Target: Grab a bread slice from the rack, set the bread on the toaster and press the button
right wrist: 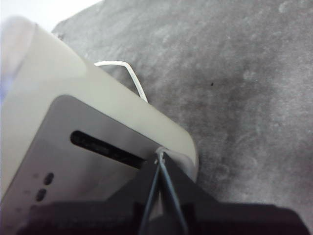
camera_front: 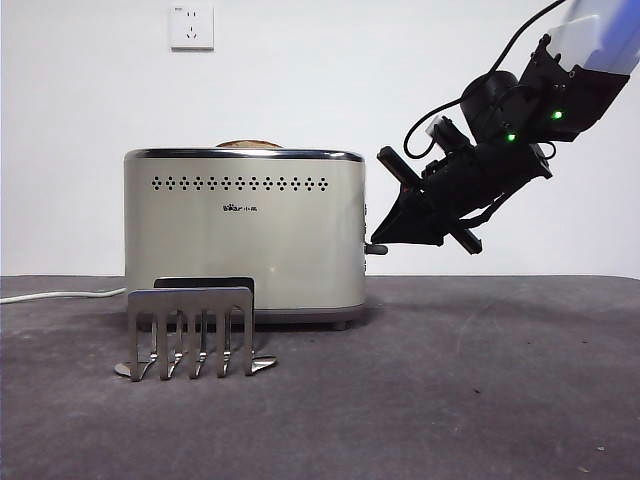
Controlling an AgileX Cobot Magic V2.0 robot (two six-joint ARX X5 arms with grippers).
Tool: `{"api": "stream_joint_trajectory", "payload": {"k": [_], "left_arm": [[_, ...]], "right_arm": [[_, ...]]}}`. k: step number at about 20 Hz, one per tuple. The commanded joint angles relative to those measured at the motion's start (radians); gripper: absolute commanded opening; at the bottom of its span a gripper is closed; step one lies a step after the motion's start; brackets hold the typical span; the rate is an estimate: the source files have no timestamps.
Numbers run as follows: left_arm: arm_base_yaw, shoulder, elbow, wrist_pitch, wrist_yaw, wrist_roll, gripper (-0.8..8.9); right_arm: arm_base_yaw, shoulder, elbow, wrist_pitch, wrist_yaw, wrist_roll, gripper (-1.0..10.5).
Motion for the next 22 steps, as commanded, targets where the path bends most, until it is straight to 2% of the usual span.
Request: {"api": "stream_joint_trajectory", "payload": {"k": [1,15,19,22], "left_arm": [[0.000,-0.002,0.002,0.001,0.004,-0.014,5.03],[0.000,-0.002,0.002,-0.027,0.004,-0.022,5.02],[0.000,-0.002,0.002,-0.036,0.004,-0.022,5.02],[0.000,-0.002,0.002,-0.037,0.004,-0.021,5.02]], "right_arm": [[0.011,0.051,-0.024,-0.077,0.031,-0.050,-0.1],[0.009,0.026,-0.024,-0.074,0.017,-0.048,-0.1],[0.000,-0.117,-0.024,-0.068,0.024,-0.049,-0.1],[-0.004,-0.283,-0.024,-0.146,0.023,-0.050,-0.1]]}}
